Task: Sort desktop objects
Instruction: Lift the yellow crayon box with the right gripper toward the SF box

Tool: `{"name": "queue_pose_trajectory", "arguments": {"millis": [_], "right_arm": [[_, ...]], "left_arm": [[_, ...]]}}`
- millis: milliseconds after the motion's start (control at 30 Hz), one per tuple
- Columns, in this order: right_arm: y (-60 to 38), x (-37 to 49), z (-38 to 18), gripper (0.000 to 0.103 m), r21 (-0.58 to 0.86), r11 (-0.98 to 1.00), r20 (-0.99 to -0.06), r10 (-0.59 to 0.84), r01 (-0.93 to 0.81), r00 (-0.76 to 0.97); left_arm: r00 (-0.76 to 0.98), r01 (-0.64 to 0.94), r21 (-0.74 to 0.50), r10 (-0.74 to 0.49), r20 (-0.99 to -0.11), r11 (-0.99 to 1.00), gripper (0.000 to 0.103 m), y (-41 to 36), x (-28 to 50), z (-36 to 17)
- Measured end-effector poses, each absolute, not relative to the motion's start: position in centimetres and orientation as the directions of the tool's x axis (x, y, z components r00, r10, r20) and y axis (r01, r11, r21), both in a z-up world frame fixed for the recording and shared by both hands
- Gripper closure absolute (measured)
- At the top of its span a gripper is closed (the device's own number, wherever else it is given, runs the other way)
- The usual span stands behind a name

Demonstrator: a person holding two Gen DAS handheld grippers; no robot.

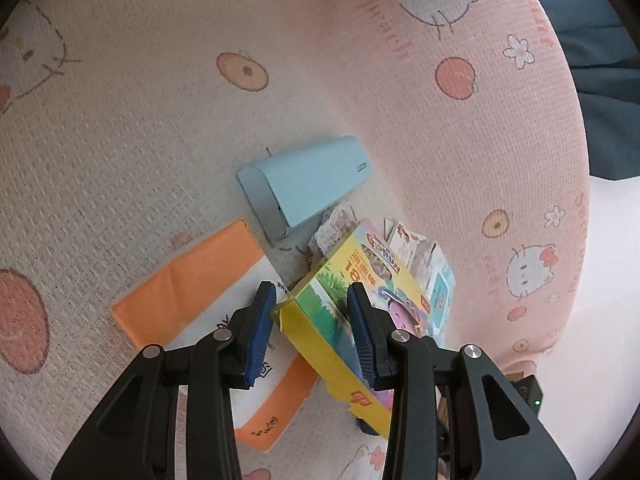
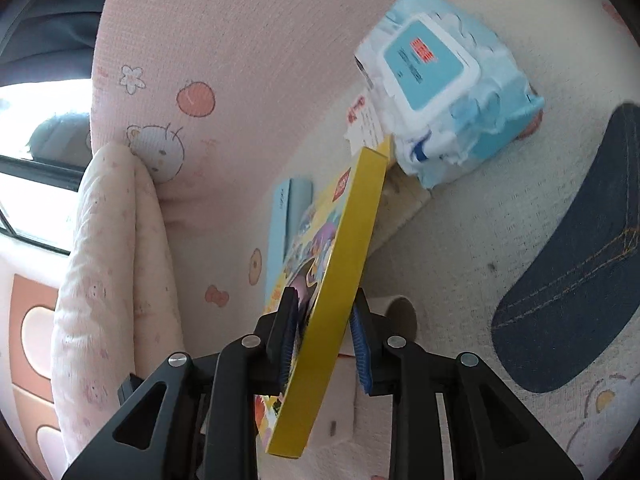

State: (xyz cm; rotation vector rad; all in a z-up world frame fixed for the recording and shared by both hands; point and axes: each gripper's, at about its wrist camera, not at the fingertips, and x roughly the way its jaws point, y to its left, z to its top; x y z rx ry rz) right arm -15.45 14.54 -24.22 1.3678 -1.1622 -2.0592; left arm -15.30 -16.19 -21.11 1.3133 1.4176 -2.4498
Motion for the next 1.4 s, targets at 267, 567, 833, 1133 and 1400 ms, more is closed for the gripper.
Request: {"name": "queue_pose_trajectory", "arguments": {"millis": [267, 567, 833, 1133, 1400], "right_arm": [[14.1, -16.8, -26.5, 0.07, 0.846, -0.528, -0.511, -0.759, -0.078, -0.404], [14.6, -17.9, -28.7, 0.068, 0.883, -0.456, -0.46, -0.795, -0.109, -0.395], [14.6, -17.3, -30.1, 0.083, 0.917, -0.354, -0.399, -0.832, -0.186, -0.386], [14.0, -16.3, -28.3, 0.087, 0.927, -0.344, -0.374, -0.837, -0.149, -0.399], [14.1, -15.6, -25.9, 0.086, 0.917, -0.385, -0.395, -0.832, -0.108, -0.389]], "left_arm": [[-0.597, 0.482, -0.729, 0.426, -0.679, -0.486, 0.061, -16.8, -15.0, -21.4], [-0.582, 0.488, -0.718, 0.427, -0.692, -0.496, 0.038, -15.8, -15.3, -21.1], [-0.607, 0.517, -0.71, 0.38, -0.698, -0.479, 0.035, -14.8, -15.2, -21.3], [-0.633, 0.582, -0.736, 0.374, -0.678, -0.347, 0.069, -15.2, -13.2, -22.6], [-0.674, 0.545, -0.753, 0.343, -0.655, -0.369, 0.07, -14.6, -12.2, -20.7]]}}
